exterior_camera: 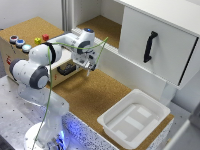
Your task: Push the handle of the drawer
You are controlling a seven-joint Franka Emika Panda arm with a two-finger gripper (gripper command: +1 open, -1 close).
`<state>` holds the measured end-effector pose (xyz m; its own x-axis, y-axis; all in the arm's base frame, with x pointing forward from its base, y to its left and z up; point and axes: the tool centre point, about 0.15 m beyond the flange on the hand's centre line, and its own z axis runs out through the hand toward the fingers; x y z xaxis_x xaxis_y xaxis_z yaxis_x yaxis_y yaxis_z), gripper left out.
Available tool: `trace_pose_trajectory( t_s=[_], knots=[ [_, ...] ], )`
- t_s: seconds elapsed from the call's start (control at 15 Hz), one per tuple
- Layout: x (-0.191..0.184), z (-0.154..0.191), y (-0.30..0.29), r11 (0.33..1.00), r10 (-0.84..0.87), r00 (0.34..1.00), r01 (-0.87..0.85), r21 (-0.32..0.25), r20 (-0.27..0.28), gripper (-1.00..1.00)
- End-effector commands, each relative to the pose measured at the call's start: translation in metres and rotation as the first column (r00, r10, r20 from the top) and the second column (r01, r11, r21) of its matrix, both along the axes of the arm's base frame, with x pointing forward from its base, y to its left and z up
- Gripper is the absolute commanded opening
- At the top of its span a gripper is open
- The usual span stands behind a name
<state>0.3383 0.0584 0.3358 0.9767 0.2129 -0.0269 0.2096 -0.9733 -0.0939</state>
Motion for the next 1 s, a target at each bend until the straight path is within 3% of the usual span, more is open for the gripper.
trace_pose_trajectory(
  t_s=[0.0,0.4,0.93],
  knots=[
    [0.011,-0.014,0.017,1.0,0.007,0.999,-0.008,0.019,0.05,-1.0],
    [0.016,-0.008,0.046,0.998,0.053,0.996,-0.055,0.022,0.068,-1.0],
    [0.01,-0.019,0.084,0.997,0.056,0.994,-0.051,-0.049,0.095,-1.0]
  ],
)
